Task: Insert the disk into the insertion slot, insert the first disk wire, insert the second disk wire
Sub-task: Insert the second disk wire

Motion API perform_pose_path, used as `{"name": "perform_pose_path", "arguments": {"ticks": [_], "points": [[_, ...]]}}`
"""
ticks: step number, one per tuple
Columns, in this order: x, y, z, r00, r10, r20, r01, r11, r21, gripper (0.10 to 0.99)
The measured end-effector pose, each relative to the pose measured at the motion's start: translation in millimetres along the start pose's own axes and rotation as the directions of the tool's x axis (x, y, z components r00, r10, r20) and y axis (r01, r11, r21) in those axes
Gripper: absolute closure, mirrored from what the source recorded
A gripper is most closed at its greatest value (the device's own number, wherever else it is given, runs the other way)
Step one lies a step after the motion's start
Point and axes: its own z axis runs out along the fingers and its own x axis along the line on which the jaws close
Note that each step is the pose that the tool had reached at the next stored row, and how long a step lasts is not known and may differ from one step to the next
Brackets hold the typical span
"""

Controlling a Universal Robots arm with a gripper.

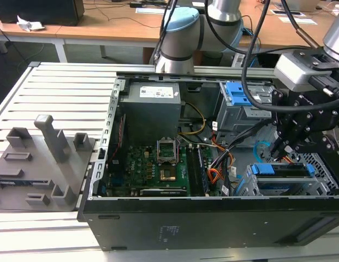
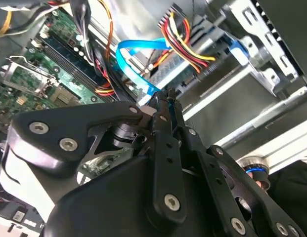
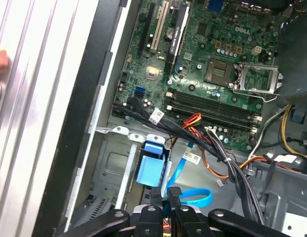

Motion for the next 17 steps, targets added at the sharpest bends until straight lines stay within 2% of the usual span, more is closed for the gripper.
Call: {"name": "perform_pose_path", "arguments": {"ticks": [3,5,8,9,11,12,14,16,17], "points": [[6.3,1.3,1.4,1.0,0.008,0.0017,-0.008,1.0,0.0,0.922],[6.6,1.3,2.1,0.9997,0.025,0.005,-0.025,0.9997,0.001,0.922],[6.7,1.1,3.0,0.9958,0.091,0.0098,-0.091,0.9958,0.0,0.922],[6.7,1.1,3.3,0.9923,0.123,0.0121,-0.123,0.9924,0.0,0.922],[6.7,0.8,3.8,0.9888,0.148,0.014,-0.148,0.9889,0.0,0.922],[6.7,0.8,4.3,0.9841,0.177,0.016,-0.177,0.9842,-0.001,0.922],[6.7,0.7,5.4,0.9679,0.251,0.0212,-0.251,0.9681,-0.002,0.922],[6.7,0.6,5.7,0.9597,0.28,0.0233,-0.28,0.96,-0.003,0.922],[6.8,0.5,6.1,0.9506,0.309,0.0255,-0.309,0.9509,-0.004,0.922]]}}
